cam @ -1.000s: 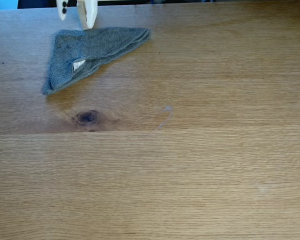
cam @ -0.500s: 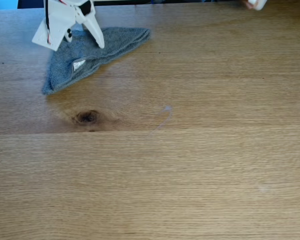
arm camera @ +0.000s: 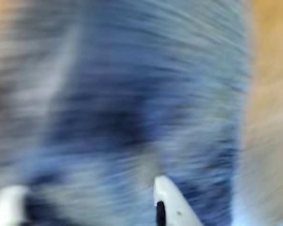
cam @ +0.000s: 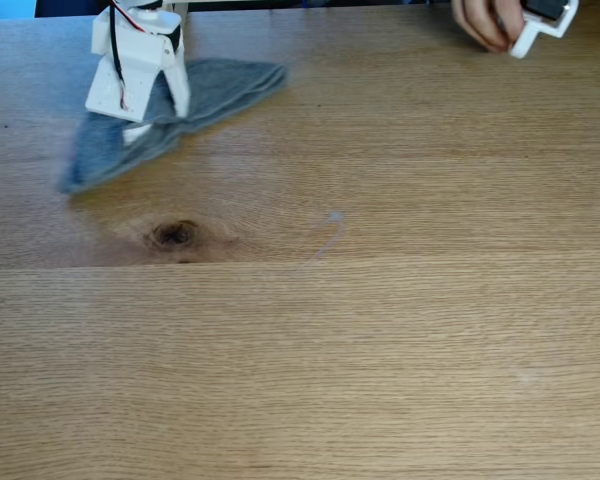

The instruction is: Clean the area in front of the robot

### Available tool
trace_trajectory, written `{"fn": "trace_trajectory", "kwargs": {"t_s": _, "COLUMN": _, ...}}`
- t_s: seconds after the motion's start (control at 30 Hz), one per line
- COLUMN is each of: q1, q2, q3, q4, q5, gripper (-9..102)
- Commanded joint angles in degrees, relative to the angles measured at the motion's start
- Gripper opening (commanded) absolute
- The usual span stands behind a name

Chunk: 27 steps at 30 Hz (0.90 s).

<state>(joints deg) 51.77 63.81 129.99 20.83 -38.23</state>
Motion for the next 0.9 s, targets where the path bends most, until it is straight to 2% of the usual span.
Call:
{"fn": "trace_trajectory", "kwargs": {"t_s": 0.0, "q1": -0.7, "q2": -1.3, "q3": -3.7, "q4": 1.8, "q5": -1.2, "gripper": 0}}
{"fn": "trace_trajectory", "kwargs": {"t_s": 0.33, "q1": -3.1, "q2": 3.5, "q3": -3.7, "q4": 5.4, "q5": 8.4, "gripper": 0}}
{"fn": "trace_trajectory", "kwargs": {"t_s": 0.57, "q1": -6.1, "q2": 19.9, "q3": -3.7, "q4": 11.4, "q5": 12.6, "gripper": 0}}
{"fn": "trace_trajectory", "kwargs": {"t_s": 0.87, "q1": -10.8, "q2": 39.1, "q3": -3.8, "q4": 18.9, "q5": 12.8, "gripper": 0}}
